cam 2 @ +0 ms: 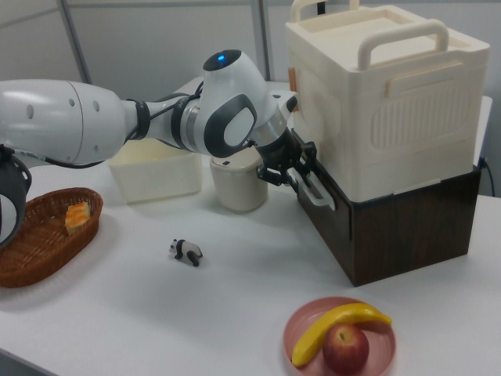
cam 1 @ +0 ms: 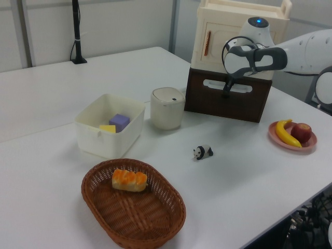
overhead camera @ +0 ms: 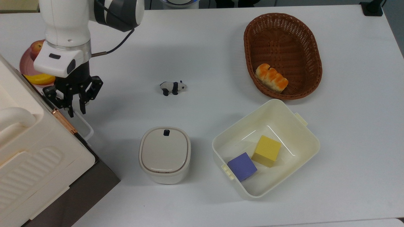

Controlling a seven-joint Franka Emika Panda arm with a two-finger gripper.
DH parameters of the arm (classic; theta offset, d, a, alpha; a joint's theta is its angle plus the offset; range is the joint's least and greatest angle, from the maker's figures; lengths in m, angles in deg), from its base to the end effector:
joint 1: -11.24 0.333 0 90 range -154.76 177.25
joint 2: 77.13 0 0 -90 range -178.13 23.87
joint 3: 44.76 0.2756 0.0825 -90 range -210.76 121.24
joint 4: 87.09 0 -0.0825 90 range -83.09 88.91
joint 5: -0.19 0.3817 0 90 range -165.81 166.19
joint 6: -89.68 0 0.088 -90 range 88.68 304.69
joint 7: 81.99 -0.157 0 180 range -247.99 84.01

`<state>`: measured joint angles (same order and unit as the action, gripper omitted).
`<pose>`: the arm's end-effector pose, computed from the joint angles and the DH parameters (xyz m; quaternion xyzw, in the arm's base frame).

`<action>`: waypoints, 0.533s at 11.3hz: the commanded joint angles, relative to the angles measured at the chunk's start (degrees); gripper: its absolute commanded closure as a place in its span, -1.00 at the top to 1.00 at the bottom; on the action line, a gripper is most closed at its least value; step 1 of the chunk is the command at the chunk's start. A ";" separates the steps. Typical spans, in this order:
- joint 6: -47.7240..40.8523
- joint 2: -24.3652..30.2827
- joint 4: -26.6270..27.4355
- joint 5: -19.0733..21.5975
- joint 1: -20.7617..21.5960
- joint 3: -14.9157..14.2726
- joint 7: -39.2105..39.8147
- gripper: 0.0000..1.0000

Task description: Slide open the drawer

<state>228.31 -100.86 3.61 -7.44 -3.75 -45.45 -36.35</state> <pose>0.6852 -0.1966 0.3626 0.9318 0.2914 0.1515 0.1546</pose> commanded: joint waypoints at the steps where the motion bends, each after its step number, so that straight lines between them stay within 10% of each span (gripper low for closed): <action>1: -0.90 0.26 0.09 -0.01 0.14 0.07 -0.29 -0.60; 6: -0.90 0.26 0.18 -0.10 0.14 0.07 -0.29 -0.62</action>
<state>228.31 -100.86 3.55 -7.45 -3.75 -45.45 -36.34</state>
